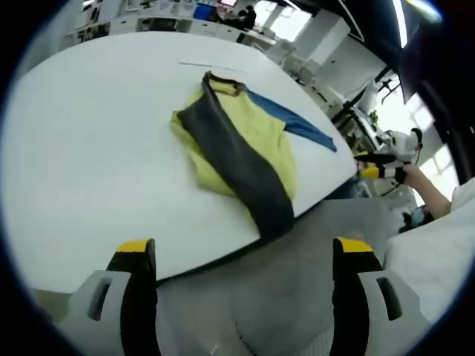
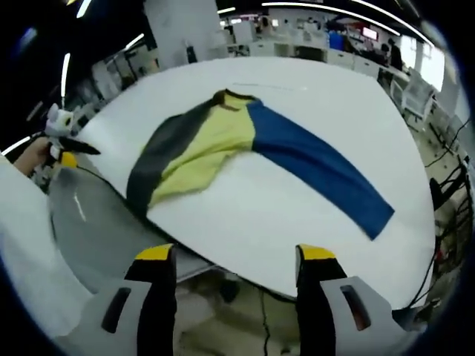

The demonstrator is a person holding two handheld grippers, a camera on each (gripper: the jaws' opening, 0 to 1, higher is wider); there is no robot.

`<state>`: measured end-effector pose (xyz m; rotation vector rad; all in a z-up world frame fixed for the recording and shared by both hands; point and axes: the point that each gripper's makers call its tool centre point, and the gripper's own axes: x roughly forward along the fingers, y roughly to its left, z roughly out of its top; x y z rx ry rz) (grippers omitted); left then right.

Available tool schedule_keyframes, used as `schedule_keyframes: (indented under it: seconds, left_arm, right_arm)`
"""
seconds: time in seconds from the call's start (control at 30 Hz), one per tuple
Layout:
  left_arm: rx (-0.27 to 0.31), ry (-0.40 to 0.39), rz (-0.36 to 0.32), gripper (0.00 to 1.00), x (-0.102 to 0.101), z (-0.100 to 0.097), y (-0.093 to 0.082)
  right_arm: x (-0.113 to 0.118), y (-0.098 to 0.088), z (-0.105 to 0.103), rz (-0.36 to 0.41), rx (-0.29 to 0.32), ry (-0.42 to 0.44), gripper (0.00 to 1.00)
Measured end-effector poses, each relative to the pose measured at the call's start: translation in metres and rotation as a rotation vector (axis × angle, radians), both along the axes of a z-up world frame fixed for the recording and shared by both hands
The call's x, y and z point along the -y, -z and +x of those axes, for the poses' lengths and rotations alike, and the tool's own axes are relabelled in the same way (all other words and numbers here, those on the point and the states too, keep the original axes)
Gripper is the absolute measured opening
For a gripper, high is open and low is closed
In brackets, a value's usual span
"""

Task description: Fold the garment on the visible template until the final outline fits inside the template.

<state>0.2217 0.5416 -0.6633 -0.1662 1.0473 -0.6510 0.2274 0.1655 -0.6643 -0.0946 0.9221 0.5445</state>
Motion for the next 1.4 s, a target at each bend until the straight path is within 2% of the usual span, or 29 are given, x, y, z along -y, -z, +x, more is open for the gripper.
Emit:
schedule_keyframes:
  seconds: [0.53,0.83,1.03,1.17,1.4]
  left_arm:
    - [0.004,0.009,0.002,0.95,0.001,-0.016,-0.002]
    - [0.010,-0.004,0.007,0.96,-0.014,-0.027,-0.006]
    - [0.017,-0.027,0.009,0.96,-0.023,-0.030,-0.009]
    - [0.017,-0.031,0.009,0.96,-0.025,-0.031,-0.008]
    - [0.014,-0.012,0.002,0.96,-0.020,-0.033,-0.008]
  right_arm:
    - [-0.004,-0.012,-0.028,0.054,0.020,0.027,0.72]
    - [-0.025,-0.026,-0.038,0.112,0.044,-0.002,0.83]
    - [-0.038,-0.024,-0.045,0.108,0.033,-0.042,0.93]
    - [-0.042,-0.023,-0.048,0.134,0.021,-0.050,1.00]
    - [-0.042,-0.017,-0.055,0.169,-0.013,-0.037,1.00]
